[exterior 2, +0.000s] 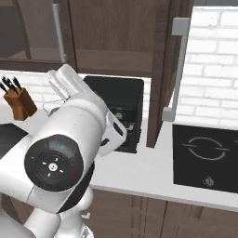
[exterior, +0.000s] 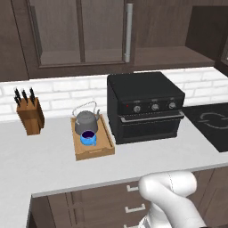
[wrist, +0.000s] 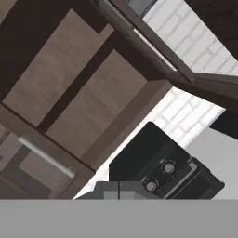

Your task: Pick the kettle from the counter and place it on the tray. Then pick the mug from the cabinet and place it on the tray. Then close the cabinet doors.

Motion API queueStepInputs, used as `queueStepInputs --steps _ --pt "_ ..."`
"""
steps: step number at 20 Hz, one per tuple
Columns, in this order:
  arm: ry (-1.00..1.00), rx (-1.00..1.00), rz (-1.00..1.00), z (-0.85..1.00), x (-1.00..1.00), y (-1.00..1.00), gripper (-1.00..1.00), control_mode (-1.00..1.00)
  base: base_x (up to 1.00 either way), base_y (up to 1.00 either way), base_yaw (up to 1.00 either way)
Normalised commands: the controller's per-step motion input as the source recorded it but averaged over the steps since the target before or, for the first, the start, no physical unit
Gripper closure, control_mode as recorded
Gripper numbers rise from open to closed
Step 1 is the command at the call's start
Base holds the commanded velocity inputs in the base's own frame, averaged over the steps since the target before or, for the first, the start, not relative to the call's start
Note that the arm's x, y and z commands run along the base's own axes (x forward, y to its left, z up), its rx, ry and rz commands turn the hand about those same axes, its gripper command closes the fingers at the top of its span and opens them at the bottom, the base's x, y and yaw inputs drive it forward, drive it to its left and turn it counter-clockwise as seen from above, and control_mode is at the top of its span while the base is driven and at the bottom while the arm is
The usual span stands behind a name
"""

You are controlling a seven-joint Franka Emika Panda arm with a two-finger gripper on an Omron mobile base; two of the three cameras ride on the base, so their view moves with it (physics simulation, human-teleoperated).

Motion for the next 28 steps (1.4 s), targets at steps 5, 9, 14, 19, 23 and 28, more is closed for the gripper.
queueStepInputs --steps 5,9,14,19,23,28 --pt "0.00 0.25 -0.03 -0.50 -0.24 -0.52 1.00 -1.00 0.00 0.00 0.00" --pt "0.00 0.21 -0.03 -0.47 -0.01 -0.55 1.00 -1.00 0.00 0.00 0.00" --pt "-0.07 0.15 0.00 -0.32 0.00 -0.37 1.00 -1.00 0.00 0.00 0.00" --pt "-0.01 0.25 0.00 -0.21 0.00 -0.66 1.00 -1.00 0.00 0.00 0.00" --pt "0.00 0.17 0.00 -0.41 0.00 -0.74 1.00 -1.00 0.00 0.00 0.00" --pt "0.00 0.12 0.00 -0.46 0.17 -0.77 1.00 -1.00 0.00 0.00 0.00"
